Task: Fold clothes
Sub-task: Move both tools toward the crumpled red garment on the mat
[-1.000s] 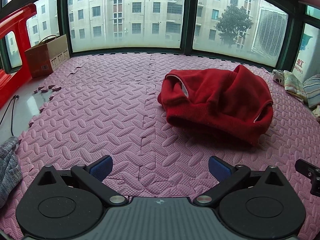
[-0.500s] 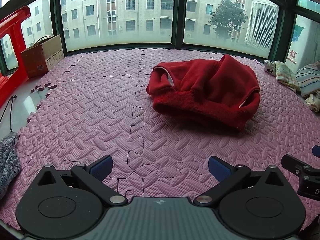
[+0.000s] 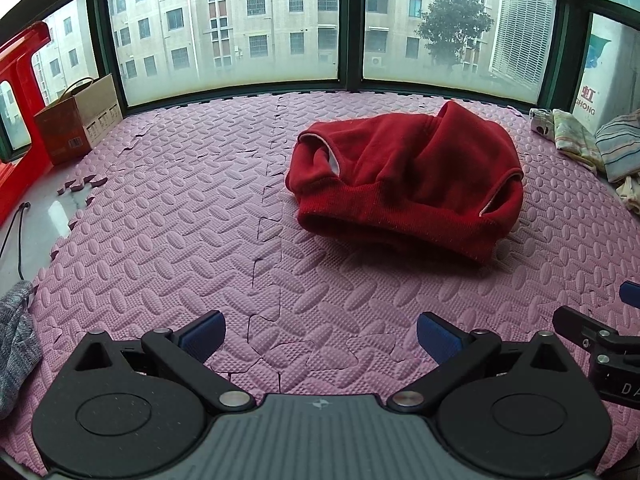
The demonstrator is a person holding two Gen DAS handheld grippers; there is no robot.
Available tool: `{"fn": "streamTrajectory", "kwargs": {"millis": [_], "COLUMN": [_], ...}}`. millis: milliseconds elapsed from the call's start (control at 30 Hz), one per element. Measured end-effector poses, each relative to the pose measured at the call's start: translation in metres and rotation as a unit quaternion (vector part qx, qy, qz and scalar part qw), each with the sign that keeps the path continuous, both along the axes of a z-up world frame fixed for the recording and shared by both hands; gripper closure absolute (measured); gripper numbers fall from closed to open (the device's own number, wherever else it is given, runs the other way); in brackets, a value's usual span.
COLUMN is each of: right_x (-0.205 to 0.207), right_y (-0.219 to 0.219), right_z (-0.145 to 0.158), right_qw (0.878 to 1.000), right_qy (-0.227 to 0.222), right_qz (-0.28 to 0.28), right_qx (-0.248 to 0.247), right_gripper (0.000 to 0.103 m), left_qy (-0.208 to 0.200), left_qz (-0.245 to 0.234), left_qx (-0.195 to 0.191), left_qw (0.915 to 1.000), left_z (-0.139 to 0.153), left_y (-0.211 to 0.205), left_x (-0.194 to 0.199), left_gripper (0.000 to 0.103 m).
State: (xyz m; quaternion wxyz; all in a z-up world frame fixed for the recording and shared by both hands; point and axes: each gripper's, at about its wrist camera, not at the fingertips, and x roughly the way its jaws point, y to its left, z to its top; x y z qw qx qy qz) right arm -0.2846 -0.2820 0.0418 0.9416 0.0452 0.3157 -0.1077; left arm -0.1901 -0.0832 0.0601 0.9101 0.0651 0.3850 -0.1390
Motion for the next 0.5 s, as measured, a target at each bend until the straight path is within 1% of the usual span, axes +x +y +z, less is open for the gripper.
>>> {"fn": "streamTrajectory", "kwargs": {"millis": [133, 300, 467, 500], "right_x": [0.004, 0.011, 0.019, 0.021], "right_y": [-0.001, -0.003, -0.007, -0.007], "right_z": [-0.001, -0.001, -0.002, -0.002], "right_qw": [1.000, 1.000, 1.000, 1.000], "right_qy": [0.003, 0.009, 0.016, 0.017], "right_qz": [0.002, 0.004, 0.005, 0.005], "right_qx": [0.003, 0.006, 0.015, 0.017], "right_gripper": [0.005, 0.005, 0.003, 0.001], "left_qy": [0.003, 0.017, 0.025, 0.027], "left_qz": [-0.003, -0.015, -0.025, -0.027], "left_qx": [0.003, 0.003, 0.007, 0.008], "left_qw": [1.0000, 0.9997, 0.9993, 0.9992], "left_z": [0.001, -0.001, -0.005, -0.006], "left_y": [-0.005, -0.011, -0.017, -0.018], "left_x": [0.004, 0.010, 0.017, 0.019], "left_gripper": [0.000, 0.000, 0.000, 0.000]}}
